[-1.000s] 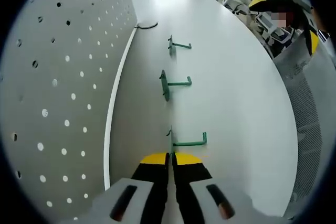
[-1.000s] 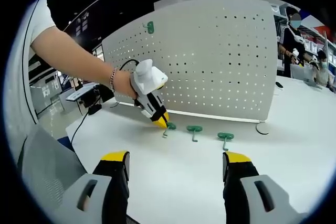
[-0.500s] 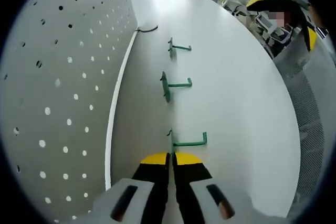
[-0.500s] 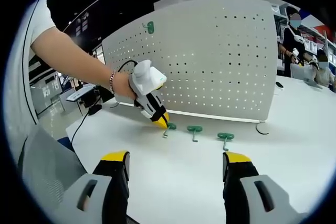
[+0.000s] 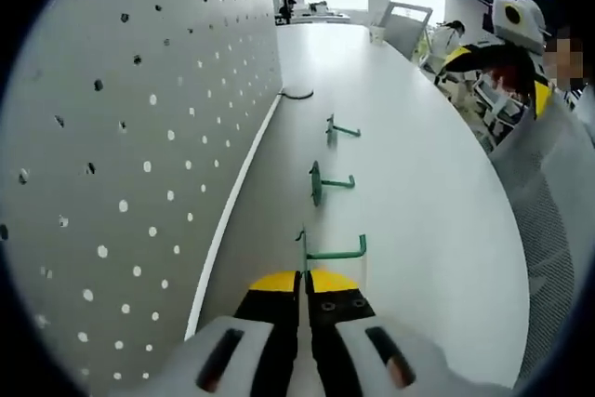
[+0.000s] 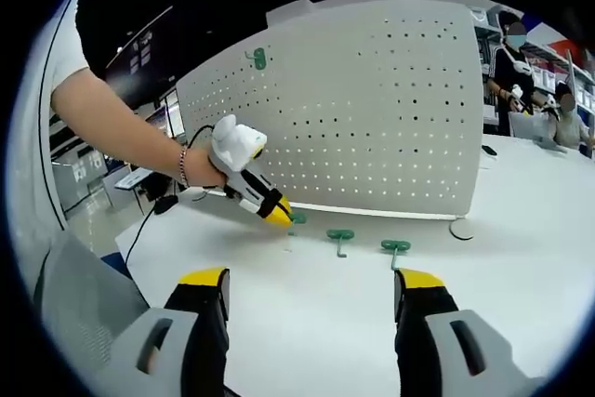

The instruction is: Insert the hook assembly into the mounting plate slot until the hook locks in place.

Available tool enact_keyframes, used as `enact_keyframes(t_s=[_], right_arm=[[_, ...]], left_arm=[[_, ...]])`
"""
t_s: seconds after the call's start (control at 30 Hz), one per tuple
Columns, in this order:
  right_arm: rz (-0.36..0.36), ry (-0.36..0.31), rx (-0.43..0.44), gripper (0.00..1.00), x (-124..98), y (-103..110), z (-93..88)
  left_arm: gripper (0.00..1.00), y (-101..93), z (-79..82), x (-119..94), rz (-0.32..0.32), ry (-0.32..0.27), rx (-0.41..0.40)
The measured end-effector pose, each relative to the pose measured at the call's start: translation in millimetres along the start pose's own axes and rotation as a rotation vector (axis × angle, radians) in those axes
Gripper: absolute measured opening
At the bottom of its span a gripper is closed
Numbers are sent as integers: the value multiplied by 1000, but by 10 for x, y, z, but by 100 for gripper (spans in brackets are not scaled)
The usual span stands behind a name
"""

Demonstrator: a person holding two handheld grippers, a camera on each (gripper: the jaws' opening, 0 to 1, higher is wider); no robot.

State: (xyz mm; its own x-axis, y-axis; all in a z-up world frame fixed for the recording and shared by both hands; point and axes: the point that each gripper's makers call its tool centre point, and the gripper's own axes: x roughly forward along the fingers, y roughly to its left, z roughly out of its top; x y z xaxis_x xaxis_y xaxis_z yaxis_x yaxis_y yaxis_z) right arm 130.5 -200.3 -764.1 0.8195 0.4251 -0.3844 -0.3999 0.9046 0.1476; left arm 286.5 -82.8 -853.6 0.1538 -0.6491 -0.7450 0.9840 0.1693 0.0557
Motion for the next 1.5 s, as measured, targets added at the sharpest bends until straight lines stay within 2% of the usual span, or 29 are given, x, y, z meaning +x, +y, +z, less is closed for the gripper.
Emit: enact_keyframes(t_s=[0.03, 0.3, 0.43, 0.5, 0.7, 0.97, 1.2, 1.5], right_arm=[[0, 0, 0, 70, 0, 0, 1], [2, -5, -4, 70, -6, 8, 18], [4, -3, -6, 70, -5, 9, 11], [5, -4, -7, 70, -7, 13, 16], [1, -10, -8, 70, -12, 3, 28], [8, -17, -17, 70, -14, 19, 52], [9, -19, -21, 70, -22, 23, 70], [13, -26, -24, 70, -28, 37, 94]], left_arm=[[2, -11, 39, -7, -5, -24, -15], [2, -25, 178, -142, 17, -87, 0], [2, -26, 258, -232, 37, -125, 15], [2, -6, 300, -272, 41, -148, -6], [2, -7, 402, -431, 81, -202, 21], [2, -9, 465, -609, 114, -274, -19], [2, -30, 473, -726, 144, -306, -42], [2, -49, 651, -999, 195, -413, -66]])
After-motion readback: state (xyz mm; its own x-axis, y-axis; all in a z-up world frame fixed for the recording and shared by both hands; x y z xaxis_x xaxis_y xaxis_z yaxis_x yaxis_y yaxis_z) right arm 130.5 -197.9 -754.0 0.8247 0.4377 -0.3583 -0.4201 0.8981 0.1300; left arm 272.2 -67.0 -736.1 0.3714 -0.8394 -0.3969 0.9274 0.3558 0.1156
